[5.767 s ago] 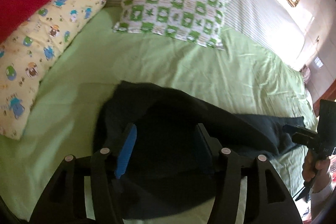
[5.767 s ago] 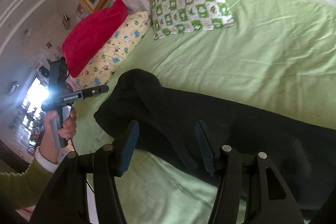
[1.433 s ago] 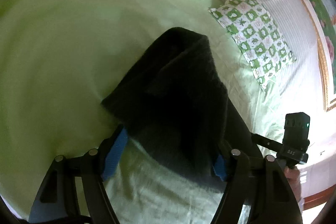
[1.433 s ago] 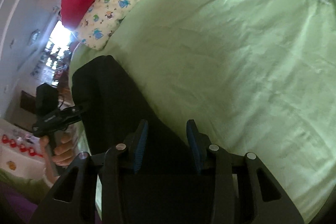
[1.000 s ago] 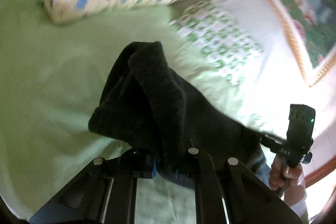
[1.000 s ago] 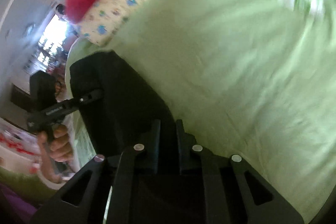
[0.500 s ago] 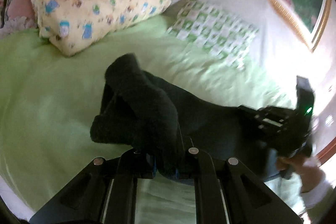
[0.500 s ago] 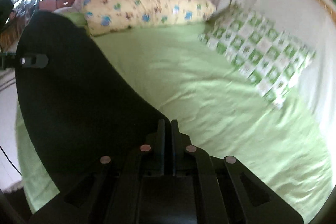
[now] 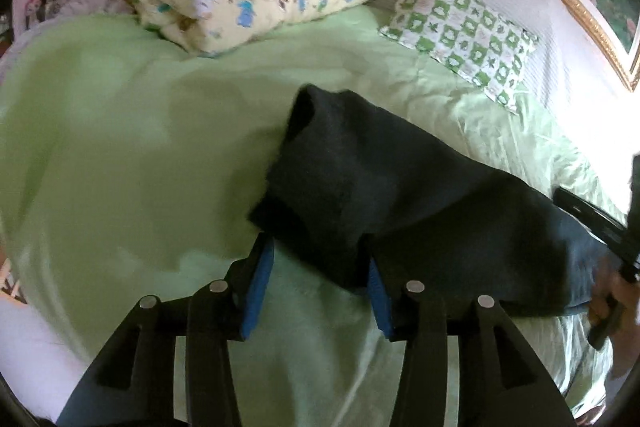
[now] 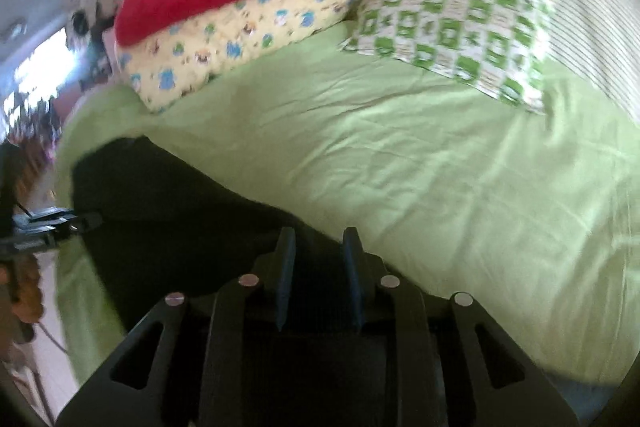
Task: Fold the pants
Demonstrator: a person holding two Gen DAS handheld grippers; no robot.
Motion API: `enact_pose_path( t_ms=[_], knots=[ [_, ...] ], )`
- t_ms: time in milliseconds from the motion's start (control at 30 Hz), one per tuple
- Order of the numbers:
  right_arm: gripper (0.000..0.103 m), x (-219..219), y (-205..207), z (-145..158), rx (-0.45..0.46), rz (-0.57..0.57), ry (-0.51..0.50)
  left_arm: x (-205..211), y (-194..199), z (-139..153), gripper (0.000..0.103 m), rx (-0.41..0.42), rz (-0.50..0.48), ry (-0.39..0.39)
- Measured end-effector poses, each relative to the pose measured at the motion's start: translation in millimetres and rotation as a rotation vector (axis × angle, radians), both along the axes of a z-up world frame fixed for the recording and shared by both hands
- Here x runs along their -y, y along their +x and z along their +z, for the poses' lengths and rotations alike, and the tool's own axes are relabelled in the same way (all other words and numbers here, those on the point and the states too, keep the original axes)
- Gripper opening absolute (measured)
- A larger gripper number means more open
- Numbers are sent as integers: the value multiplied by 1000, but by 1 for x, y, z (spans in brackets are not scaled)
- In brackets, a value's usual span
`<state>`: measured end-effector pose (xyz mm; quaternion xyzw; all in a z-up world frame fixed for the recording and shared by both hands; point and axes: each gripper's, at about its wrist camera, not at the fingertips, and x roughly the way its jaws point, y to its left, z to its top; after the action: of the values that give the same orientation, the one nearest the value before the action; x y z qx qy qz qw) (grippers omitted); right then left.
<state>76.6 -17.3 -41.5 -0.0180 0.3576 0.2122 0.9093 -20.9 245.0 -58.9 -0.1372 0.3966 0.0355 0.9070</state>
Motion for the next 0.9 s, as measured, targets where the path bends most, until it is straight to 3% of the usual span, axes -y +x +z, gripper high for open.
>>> enact_pose_path(
  t_ms=[167,233,433,600,900],
  knots=[
    [32,35,-49,14,-15,-43,99,-2,-22,36,45,75,55,32],
    [32,46,-67,16,-22,-71,124,2,-26,51,45,104,34,20],
    [34,78,-106,17,-43,-164,171,47,-22,79,53,160,-98,6],
    [39,112,-133,17,-47,-278,248,97,-13,82,53,155,-237,-1],
    [39,160,-180,16,-42,-439,278,178,3,73,54,109,-451,-37]
  ],
)
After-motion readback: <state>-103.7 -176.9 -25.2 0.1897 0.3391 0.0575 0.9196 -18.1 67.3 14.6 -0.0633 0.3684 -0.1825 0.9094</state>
